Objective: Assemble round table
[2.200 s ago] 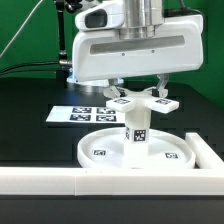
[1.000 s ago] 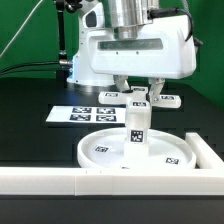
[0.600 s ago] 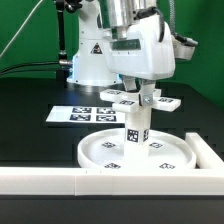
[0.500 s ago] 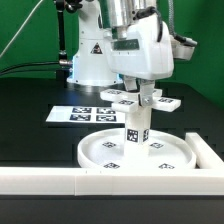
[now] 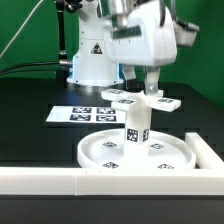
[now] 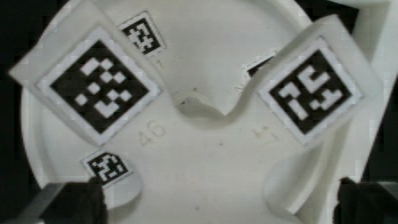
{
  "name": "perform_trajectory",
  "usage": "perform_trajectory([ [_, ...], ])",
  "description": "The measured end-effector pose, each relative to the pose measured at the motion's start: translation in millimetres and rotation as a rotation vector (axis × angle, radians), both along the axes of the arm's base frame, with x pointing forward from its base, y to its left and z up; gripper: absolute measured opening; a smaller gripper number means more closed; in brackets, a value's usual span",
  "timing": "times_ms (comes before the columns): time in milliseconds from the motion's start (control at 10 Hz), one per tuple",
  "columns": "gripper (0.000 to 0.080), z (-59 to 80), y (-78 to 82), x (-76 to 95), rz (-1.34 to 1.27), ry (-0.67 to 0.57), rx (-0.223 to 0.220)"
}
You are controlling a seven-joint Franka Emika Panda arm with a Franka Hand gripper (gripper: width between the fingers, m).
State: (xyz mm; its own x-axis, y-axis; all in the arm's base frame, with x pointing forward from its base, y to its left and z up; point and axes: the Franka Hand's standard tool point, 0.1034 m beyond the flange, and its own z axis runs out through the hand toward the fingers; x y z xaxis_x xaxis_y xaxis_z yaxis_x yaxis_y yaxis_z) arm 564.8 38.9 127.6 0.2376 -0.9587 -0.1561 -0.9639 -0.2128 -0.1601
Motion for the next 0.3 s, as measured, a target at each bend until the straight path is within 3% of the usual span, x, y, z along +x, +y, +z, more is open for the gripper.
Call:
perform_trajectory([
  [300,0.0649,-3.8,0.8,-0.2,0.007,0.000,-0.003],
])
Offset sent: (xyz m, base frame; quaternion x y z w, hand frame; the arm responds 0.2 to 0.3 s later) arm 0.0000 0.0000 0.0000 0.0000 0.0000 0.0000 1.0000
